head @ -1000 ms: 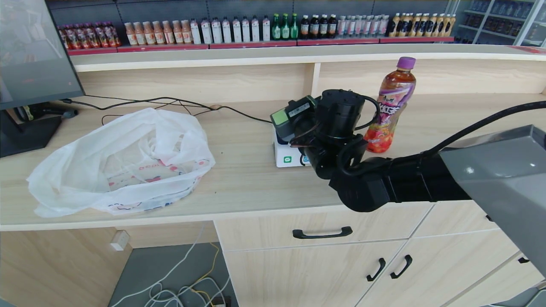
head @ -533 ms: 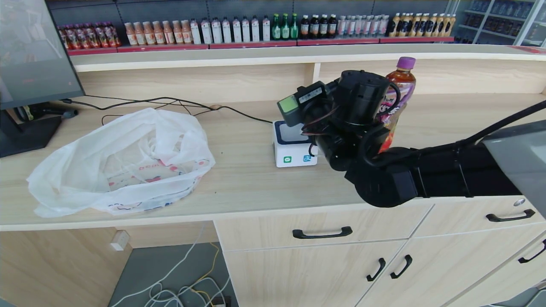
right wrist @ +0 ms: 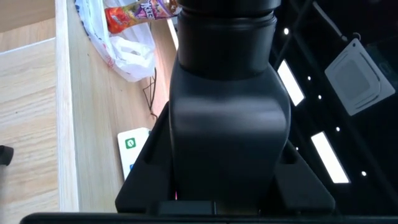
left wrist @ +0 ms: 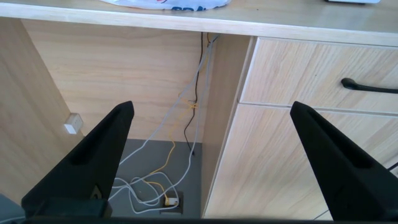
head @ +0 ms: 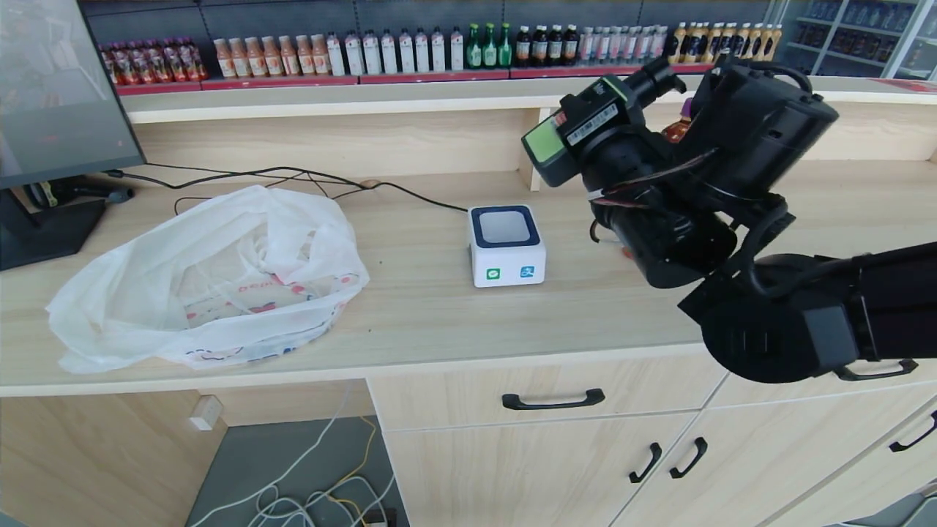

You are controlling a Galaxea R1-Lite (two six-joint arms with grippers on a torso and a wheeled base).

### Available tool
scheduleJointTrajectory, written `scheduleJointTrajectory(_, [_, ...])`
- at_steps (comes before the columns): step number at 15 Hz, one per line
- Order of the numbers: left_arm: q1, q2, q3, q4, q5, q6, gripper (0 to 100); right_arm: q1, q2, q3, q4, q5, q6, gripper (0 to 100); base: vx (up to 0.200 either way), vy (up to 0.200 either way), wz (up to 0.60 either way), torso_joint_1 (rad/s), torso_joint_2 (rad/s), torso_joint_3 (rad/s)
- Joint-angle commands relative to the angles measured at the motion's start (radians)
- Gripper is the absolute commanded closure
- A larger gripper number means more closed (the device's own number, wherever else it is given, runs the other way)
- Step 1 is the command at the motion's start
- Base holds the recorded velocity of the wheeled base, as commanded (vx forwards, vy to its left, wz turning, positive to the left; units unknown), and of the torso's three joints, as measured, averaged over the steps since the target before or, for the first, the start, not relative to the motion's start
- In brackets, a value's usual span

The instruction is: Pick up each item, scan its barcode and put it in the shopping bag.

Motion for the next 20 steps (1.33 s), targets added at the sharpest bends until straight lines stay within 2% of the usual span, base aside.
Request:
scheduleJointTrajectory(1, [0.0, 0.0, 0.0, 0.0, 0.0, 0.0, 0, 0.001, 0.001, -0.003, -0.001, 0.001, -0.002, 100, 0.0, 0.0, 0.0, 0.0, 0.0, 0.0])
scheduleJointTrajectory(7, [0.0, 0.0, 0.0, 0.0, 0.0, 0.0, 0, 0.009, 0.006, -0.008, -0.001, -0.002, 0.007, 100, 0.0, 0.0, 0.0, 0.0, 0.0, 0.0])
scheduleJointTrajectory(11, [0.0, 0.0, 0.0, 0.0, 0.0, 0.0, 0, 0.092, 0.009, -0.018, -0.001, -0.045, 0.06, 100, 0.0, 0.0, 0.0, 0.0, 0.0, 0.0])
scheduleJointTrajectory(13, [0.0, 0.0, 0.0, 0.0, 0.0, 0.0, 0, 0.124, -0.003, -0.129, -0.001, -0.073, 0.171, 100, 0.0, 0.0, 0.0, 0.0, 0.0, 0.0])
scheduleJointTrajectory(14, [0.0, 0.0, 0.0, 0.0, 0.0, 0.0, 0, 0.126, -0.003, -0.147, -0.001, -0.073, 0.185, 100, 0.0, 0.0, 0.0, 0.0, 0.0, 0.0])
scheduleJointTrajectory(15, [0.0, 0.0, 0.0, 0.0, 0.0, 0.0, 0, 0.135, 0.004, -0.167, -0.001, -0.073, 0.292, 100, 0.0, 0.0, 0.0, 0.0, 0.0, 0.0])
scheduleJointTrajectory(20, [0.0, 0.0, 0.0, 0.0, 0.0, 0.0, 0, 0.123, 0.003, -0.093, -0.001, -0.07, 0.728, 100, 0.0, 0.0, 0.0, 0.0, 0.0, 0.0])
